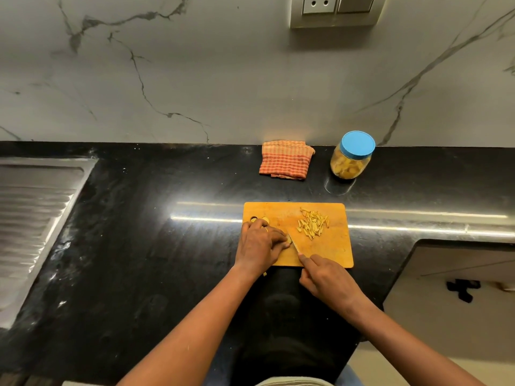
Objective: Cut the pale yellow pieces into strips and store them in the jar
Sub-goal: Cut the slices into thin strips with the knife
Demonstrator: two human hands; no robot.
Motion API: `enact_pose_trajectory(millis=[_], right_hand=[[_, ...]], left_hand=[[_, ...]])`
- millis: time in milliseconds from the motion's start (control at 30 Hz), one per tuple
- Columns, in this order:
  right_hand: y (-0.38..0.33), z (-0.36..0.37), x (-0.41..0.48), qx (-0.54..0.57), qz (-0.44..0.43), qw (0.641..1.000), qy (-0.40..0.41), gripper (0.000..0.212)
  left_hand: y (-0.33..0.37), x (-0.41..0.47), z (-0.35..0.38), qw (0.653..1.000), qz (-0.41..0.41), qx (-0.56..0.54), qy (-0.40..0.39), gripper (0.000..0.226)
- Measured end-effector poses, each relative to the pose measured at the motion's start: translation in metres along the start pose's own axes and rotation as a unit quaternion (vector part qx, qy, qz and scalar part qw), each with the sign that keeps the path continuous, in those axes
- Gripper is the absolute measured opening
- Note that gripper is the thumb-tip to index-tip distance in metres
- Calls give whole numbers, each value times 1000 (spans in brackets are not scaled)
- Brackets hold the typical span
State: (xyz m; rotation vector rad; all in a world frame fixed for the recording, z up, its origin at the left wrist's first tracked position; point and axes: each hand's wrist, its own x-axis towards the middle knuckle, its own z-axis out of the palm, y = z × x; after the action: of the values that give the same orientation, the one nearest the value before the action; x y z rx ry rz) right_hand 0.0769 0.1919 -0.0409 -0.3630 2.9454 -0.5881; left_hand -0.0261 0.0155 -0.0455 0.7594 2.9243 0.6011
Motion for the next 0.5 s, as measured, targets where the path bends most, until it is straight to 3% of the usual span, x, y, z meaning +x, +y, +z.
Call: enact_pose_trajectory(millis=[500], right_hand=[[-8, -2, 8, 42, 0, 998, 38, 40]], left_hand=[[-2, -1, -3, 999, -4, 11, -36, 30]])
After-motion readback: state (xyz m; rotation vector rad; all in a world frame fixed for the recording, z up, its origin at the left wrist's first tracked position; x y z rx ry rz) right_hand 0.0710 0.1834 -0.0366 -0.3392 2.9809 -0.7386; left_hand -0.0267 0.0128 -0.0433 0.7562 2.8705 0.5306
